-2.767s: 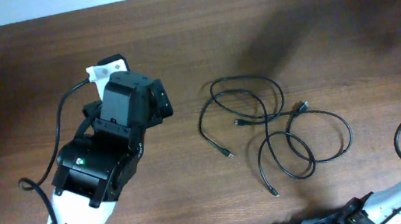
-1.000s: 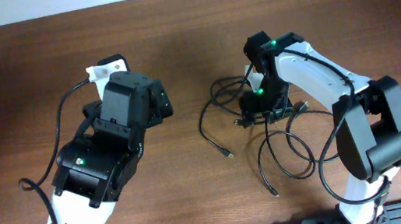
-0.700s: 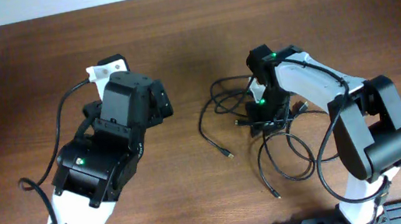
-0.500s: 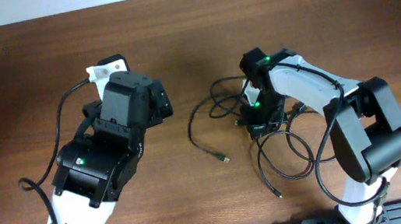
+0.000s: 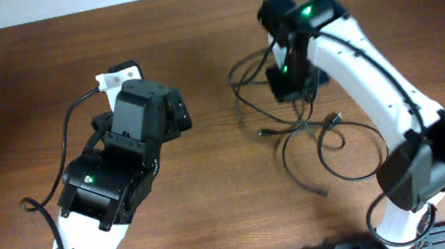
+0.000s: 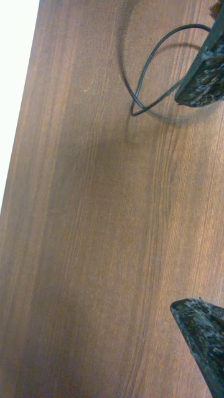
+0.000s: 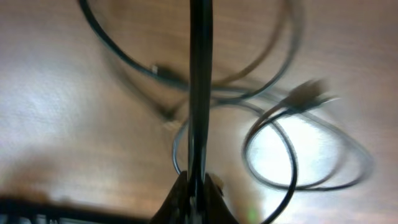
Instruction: Untangle cables
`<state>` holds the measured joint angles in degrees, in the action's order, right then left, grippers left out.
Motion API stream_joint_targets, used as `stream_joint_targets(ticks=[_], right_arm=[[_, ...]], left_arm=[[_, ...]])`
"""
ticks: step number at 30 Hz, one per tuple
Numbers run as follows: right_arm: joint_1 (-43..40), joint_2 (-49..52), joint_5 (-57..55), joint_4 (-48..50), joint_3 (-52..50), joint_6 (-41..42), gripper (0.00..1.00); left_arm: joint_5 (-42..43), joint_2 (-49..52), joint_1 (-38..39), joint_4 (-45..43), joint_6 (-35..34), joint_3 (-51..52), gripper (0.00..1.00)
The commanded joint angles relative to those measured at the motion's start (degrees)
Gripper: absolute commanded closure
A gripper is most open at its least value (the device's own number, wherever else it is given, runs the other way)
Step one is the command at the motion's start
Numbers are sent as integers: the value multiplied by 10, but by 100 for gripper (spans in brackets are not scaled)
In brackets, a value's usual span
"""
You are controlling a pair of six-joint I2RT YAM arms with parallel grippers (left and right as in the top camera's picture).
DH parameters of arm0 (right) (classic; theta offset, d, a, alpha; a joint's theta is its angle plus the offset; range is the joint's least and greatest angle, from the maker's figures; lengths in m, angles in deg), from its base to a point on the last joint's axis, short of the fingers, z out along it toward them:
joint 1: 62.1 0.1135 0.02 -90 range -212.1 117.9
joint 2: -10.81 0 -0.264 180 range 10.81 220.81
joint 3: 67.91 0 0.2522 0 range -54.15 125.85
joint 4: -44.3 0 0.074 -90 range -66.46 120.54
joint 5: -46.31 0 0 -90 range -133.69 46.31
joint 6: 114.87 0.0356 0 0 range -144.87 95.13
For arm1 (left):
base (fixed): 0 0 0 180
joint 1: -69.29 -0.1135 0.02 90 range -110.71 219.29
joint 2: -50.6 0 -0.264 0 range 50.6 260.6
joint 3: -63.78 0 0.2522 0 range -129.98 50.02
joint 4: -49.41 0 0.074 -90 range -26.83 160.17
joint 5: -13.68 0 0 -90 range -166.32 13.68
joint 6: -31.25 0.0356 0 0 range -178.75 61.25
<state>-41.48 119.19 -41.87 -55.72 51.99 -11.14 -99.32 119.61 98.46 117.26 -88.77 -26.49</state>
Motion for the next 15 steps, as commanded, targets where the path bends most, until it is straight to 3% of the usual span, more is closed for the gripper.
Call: stream_joint_targets(ticks=[1, 7, 10, 15], right_arm=[[3, -23, -96, -36, 143, 3, 96], [3, -23, -174, -64, 341, 3, 96], [3, -23, -268, -59, 425, 3, 96], [-1, -23, -435, -36, 456, 3, 96]], left_arm=[[-8, 3, -2, 1, 1, -9, 1], [-8, 3, -2, 1, 1, -9, 1], [-8, 3, -2, 1, 1, -9, 1], [-8, 3, -2, 1, 1, -9, 1]])
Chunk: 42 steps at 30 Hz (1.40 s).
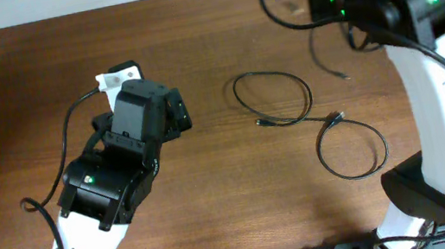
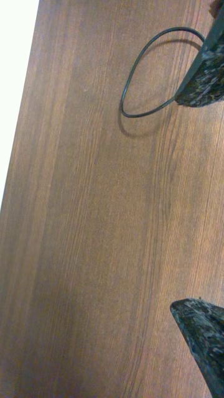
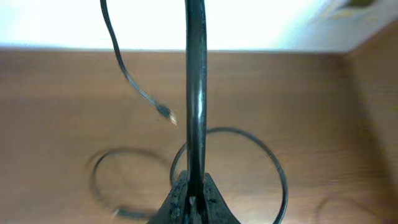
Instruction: Untangle cables
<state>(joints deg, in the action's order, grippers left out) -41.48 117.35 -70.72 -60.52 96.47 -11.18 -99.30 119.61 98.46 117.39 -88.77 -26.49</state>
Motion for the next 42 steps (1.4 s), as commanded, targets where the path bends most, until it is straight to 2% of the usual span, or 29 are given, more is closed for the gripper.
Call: stream_joint_targets(ticks=[1, 9, 20, 30, 37, 42], right_arm=[[-6, -3, -164, 16, 11, 3, 96], [-183, 4, -141, 21, 10, 23, 96], [-447, 50, 111, 17, -9, 89, 96], [-531, 92, 123, 30, -122, 199, 96], [-557, 93, 125, 136, -309, 198, 96], [-579, 93, 134, 177, -392, 198, 96]], left_arm=[[-8, 3, -2, -1, 1, -9, 1], [-8, 3, -2, -1, 1, -9, 1], [-8, 3, -2, -1, 1, -9, 1], [-8, 3, -2, -1, 1, -9, 1], [-8, 3, -2, -1, 1, -9, 1], [-8, 3, -2, -1, 1, -9, 1]])
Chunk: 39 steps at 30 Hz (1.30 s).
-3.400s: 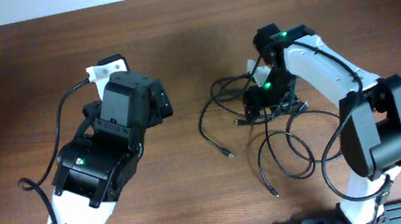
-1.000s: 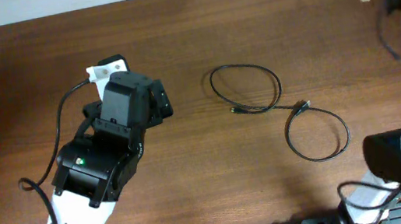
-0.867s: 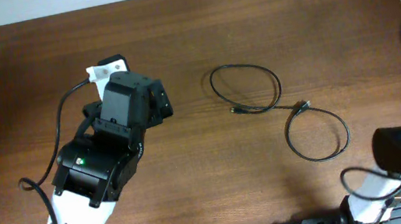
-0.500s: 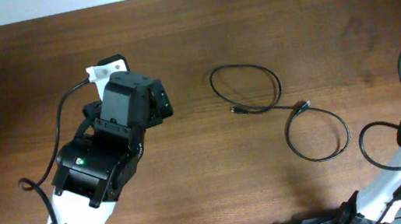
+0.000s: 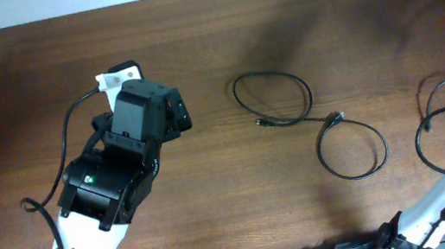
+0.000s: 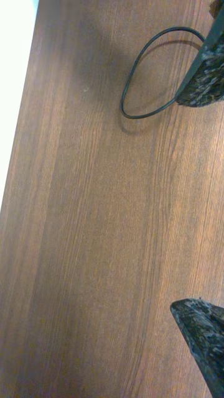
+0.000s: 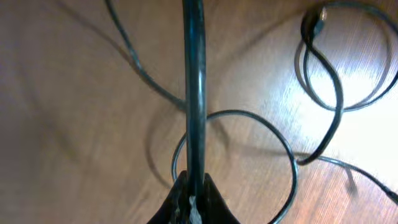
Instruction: Untangle cables
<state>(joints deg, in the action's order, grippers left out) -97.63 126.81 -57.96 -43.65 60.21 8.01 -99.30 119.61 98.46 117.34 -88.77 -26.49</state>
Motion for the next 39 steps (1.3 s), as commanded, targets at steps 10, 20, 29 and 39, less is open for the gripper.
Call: stream_joint_targets(ticks=[10, 20, 29, 39], right_arm=[[-39, -5, 38, -2, -37, -101, 1], [-38, -38, 307, -36, -37, -351, 2], [0, -38, 481, -112, -37, -570, 3], [153, -37, 396, -118, -101, -586, 3]], left_arm=[[-8, 3, -2, 0, 1, -9, 1], [-8, 3, -2, 0, 1, -9, 1], [-8, 3, -2, 0, 1, -9, 1], [-8, 3, -2, 0, 1, -9, 1]])
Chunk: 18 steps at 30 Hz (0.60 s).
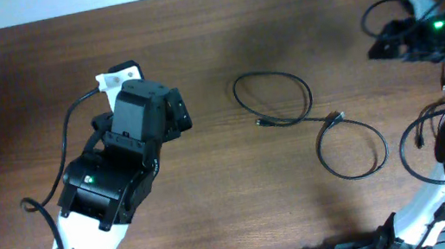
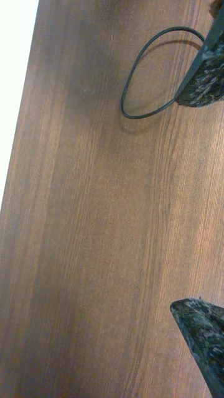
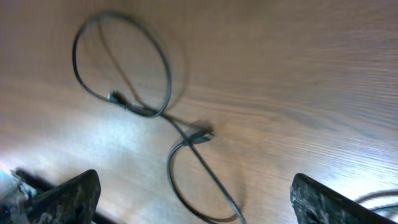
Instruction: Untangle cables
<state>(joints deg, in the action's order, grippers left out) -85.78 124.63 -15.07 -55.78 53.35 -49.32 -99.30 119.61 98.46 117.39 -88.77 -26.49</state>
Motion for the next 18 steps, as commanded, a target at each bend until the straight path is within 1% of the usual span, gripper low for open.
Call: stream_joint_targets(ticks=[1, 7, 14, 16, 17, 18], right_arm=[[49, -15, -37, 9, -47, -13, 3], [112, -15, -55, 56, -162, -13, 3], [126, -15, -62, 100, -266, -12, 3], [127, -15, -57, 112, -273, 13, 3], [129, -15, -53, 116, -273, 45, 3], [131, -15, -53, 115, -273, 58, 4]], left_arm=[[-8, 3, -2, -1, 1, -9, 1], [-8, 3, -2, -1, 1, -9, 1], [-8, 3, -2, -1, 1, -9, 1], [-8, 3, -2, -1, 1, -9, 1], [-8, 3, -2, -1, 1, -9, 1], [-8, 3, -2, -1, 1, -9, 1]])
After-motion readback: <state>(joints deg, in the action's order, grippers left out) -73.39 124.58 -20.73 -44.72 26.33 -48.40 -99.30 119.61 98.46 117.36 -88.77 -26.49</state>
